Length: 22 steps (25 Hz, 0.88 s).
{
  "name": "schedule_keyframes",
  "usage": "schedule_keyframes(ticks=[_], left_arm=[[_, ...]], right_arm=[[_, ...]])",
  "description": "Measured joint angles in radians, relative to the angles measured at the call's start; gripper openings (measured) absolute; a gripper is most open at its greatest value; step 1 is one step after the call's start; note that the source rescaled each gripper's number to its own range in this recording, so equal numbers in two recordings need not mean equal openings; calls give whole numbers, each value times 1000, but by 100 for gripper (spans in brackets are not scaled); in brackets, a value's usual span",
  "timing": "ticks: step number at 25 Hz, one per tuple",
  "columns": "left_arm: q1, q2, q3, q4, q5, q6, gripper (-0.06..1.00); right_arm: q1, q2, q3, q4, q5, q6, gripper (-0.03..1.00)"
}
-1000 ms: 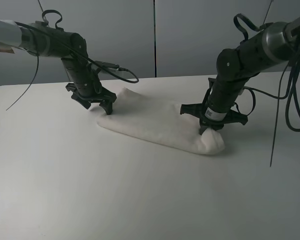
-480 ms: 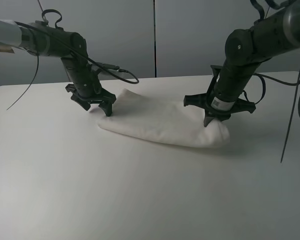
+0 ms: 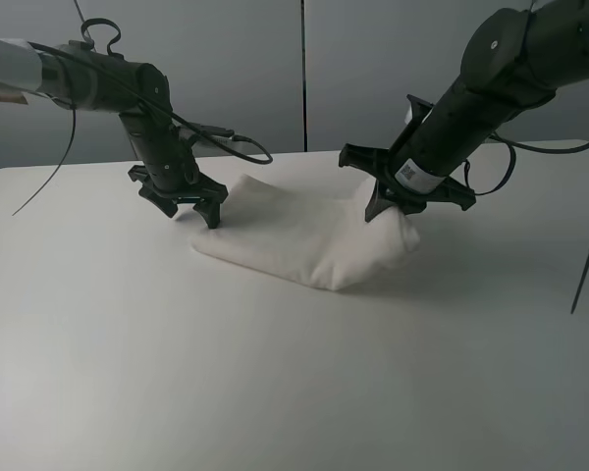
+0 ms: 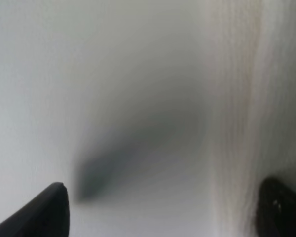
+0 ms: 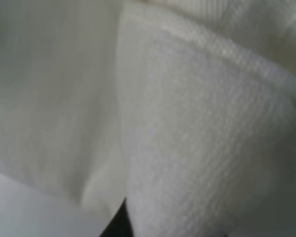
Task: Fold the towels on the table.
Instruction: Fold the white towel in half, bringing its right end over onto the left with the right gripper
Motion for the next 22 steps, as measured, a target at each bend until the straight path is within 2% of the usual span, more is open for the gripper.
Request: schedule_keyframes(ticks=[10, 15, 18, 22], left_arm=[[0, 0, 0, 0, 0, 17, 98], [0, 0, 0, 0, 0, 26, 98], [0, 0, 0, 0, 0, 31, 98], [0, 0, 0, -2, 0, 33, 98]], right_arm=[[0, 0, 0, 585, -25, -439, 2], [0, 0, 1, 902, 15, -687, 2], [0, 0, -6, 988, 23, -757, 2], [28, 0, -40, 1005, 6, -776, 2]])
